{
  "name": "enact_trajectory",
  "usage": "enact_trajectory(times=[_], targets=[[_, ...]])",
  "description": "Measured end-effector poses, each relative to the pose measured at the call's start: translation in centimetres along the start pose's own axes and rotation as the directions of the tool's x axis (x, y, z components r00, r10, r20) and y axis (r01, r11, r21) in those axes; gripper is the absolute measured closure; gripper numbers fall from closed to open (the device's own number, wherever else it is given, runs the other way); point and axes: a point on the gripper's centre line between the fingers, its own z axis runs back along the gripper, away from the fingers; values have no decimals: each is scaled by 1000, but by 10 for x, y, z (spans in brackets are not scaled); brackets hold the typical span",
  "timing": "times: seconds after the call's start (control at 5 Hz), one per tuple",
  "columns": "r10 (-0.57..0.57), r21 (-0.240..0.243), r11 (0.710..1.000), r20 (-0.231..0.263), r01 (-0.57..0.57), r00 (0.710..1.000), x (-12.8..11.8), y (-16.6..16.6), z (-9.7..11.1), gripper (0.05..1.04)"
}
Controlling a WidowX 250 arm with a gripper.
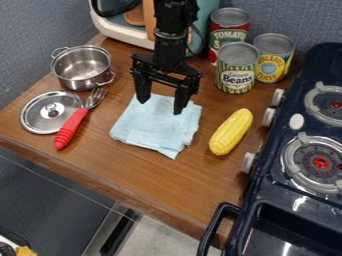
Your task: Wipe the table using the blue cloth
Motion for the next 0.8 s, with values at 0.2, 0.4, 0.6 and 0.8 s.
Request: enact_trajectory(times=[0.2,0.4,0.6,0.8], targets=[[17,13,1000,-24,-16,1000,2,5,-11,83],[33,20,999,-39,-32,999,-4,4,-17,83],[28,-7,1000,-55,-28,998,-12,-5,-28,83],[4,-22,1000,-70,-6,998,-8,-8,-38,83]])
